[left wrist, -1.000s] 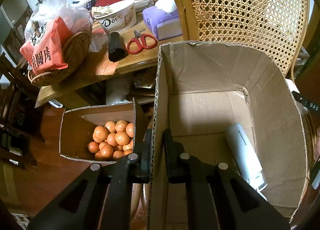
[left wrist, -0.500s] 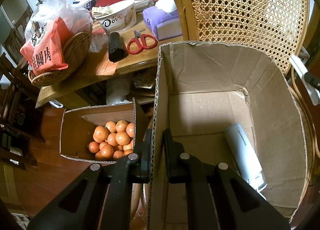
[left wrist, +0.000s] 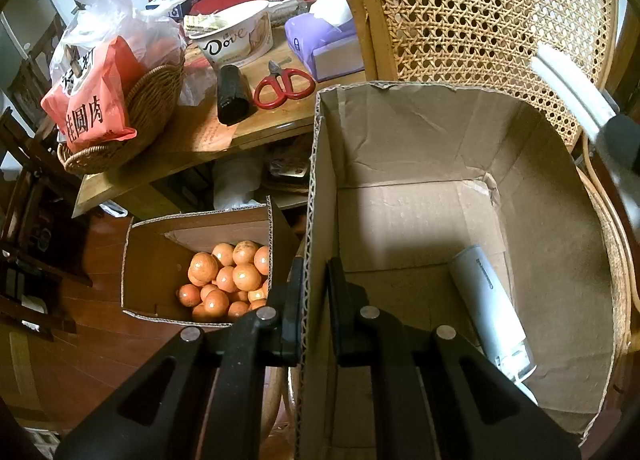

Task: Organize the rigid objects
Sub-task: 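Carry the white button remote into the cardboard box and release it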

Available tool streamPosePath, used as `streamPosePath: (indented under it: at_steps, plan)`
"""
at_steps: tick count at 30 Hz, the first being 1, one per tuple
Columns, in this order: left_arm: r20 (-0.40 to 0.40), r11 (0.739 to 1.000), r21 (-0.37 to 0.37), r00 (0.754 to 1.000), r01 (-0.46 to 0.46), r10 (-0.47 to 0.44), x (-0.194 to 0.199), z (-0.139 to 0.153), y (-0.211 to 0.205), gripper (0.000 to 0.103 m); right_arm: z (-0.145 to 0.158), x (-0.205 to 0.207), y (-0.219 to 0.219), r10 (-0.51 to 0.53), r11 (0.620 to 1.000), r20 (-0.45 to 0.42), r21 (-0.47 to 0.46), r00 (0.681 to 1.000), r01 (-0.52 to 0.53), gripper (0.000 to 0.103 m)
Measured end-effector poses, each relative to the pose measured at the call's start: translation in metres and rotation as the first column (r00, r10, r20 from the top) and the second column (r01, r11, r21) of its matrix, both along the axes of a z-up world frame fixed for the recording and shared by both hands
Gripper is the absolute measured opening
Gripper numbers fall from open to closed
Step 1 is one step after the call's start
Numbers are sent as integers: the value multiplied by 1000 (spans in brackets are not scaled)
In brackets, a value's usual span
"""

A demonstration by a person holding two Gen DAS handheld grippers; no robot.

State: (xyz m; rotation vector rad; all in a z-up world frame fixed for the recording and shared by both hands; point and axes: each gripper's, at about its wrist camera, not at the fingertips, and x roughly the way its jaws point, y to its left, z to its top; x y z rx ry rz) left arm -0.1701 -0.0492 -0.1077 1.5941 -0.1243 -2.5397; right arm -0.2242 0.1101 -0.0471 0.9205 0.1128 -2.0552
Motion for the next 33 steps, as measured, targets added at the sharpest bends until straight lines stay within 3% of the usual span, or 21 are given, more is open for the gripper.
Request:
streamPosePath:
  at_steps: [8,18,23,33]
  plan:
    - [-1,1000,0,1000,-7,7,1,-1,1,9,-18,6,-26,27,1000,47,13,999,-27,52]
    - [-1,1000,-4,1000,-5,5,2,0,1,9,-27,17,-47,73,995,15,67,997,-74,51]
    - [-2,1000,-2,1000,-6,6,2,0,0,9,-26,19,-44,78,994,1,82,997,-78,51]
    - [-2,1000,-3,1000,-9,9,2,0,1,9,-27,17,-36,89,993,69,73,994,-94,51]
